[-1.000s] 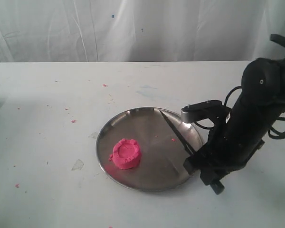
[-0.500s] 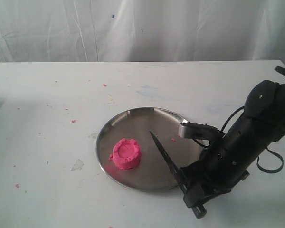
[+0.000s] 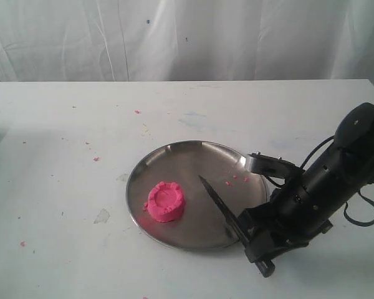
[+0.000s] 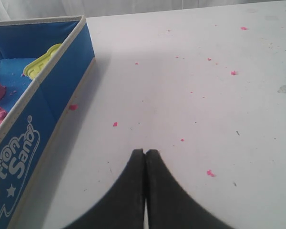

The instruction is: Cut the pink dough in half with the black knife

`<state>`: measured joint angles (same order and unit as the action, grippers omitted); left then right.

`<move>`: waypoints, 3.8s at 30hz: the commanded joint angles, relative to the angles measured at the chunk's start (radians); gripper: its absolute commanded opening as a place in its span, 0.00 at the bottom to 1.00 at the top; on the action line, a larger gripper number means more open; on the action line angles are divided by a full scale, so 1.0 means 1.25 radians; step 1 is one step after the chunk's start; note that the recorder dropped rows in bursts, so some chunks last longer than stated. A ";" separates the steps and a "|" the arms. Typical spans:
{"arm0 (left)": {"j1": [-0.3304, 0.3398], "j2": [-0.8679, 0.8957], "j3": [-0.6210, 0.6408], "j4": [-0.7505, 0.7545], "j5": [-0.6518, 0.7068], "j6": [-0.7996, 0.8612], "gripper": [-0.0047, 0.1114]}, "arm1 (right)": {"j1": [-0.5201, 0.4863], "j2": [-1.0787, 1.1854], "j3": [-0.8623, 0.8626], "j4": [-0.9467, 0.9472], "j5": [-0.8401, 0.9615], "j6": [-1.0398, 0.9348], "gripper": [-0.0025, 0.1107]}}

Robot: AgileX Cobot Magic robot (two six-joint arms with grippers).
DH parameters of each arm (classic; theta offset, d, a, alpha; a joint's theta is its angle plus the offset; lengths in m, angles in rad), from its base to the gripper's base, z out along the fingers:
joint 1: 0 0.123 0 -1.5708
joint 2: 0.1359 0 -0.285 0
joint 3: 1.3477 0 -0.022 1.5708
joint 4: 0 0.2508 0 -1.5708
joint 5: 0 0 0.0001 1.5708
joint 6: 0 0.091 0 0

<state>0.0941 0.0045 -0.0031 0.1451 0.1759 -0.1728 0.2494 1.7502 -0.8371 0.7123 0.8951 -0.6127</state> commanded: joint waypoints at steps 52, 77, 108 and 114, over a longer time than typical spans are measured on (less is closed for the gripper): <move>0.003 0.001 -0.256 0.095 -1.018 -0.347 0.04 | 0.120 -0.392 -0.036 0.045 0.018 -0.050 0.02; -0.163 0.955 -0.396 1.068 -0.864 -0.540 0.04 | 0.120 -0.392 -0.017 -0.106 -0.068 -0.007 0.02; -0.284 1.511 -0.634 0.960 -0.773 -0.261 0.04 | 0.120 -0.273 -0.019 -0.206 -0.210 0.172 0.02; -0.286 1.542 -0.660 0.959 -0.779 -0.300 0.04 | 0.120 -0.273 -0.019 -0.206 -0.210 0.172 0.02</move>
<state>-0.2555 1.9105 -0.8110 1.3477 -0.7950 -0.5192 0.3999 1.4092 -0.8547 0.4451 0.6439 -0.4025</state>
